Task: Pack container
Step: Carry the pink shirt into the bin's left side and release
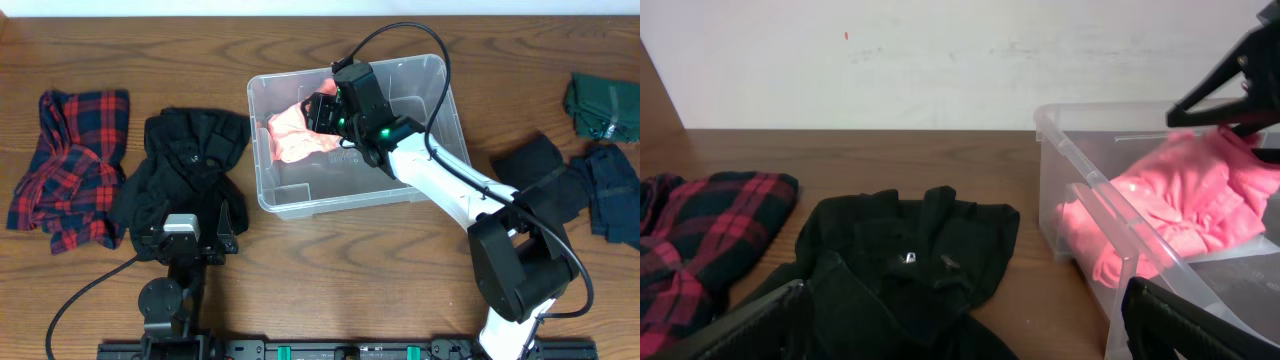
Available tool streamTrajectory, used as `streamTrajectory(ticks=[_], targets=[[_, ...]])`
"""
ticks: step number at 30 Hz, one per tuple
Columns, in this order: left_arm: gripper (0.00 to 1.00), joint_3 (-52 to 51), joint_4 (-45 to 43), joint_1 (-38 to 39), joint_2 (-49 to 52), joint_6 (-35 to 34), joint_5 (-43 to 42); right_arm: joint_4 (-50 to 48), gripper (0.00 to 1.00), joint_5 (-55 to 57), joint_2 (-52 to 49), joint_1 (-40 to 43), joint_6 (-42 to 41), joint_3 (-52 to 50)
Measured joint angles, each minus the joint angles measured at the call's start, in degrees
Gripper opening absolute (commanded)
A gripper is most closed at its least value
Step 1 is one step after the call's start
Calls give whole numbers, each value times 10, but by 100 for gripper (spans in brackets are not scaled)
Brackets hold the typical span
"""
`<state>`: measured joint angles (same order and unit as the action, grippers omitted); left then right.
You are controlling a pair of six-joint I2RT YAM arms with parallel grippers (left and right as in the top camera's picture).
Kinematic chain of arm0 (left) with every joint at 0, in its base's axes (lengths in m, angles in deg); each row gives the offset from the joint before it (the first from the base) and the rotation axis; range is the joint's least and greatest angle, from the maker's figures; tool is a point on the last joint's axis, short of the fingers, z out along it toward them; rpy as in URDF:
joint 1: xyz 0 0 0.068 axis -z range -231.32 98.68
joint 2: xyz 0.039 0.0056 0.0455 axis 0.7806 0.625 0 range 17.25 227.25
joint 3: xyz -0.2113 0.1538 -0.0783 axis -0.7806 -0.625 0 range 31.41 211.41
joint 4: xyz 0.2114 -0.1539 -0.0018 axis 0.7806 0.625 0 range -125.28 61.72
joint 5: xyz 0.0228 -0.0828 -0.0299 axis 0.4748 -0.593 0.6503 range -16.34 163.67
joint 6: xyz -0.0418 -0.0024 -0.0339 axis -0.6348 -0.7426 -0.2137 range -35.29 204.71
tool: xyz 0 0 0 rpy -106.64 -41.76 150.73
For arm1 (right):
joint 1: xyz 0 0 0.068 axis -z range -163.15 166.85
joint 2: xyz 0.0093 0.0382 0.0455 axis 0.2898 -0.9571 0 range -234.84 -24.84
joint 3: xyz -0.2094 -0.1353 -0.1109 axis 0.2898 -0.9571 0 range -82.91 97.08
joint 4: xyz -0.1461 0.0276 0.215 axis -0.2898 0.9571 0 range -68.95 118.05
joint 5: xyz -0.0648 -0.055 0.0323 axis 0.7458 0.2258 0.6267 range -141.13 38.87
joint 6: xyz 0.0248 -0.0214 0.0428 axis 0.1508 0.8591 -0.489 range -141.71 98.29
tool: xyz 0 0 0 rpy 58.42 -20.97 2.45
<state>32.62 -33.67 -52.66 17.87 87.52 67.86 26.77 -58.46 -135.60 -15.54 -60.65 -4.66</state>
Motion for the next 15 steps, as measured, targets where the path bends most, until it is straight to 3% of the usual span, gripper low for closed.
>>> streamTrajectory(ticks=[6,9,15], targets=[[98,0,0,0,0,0,0,1,83,0,0,0,28,0],[98,0,0,0,0,0,0,10,99,-2,5,3,51,0],[98,0,0,0,0,0,0,57,99,-7,81,28,112,0]])
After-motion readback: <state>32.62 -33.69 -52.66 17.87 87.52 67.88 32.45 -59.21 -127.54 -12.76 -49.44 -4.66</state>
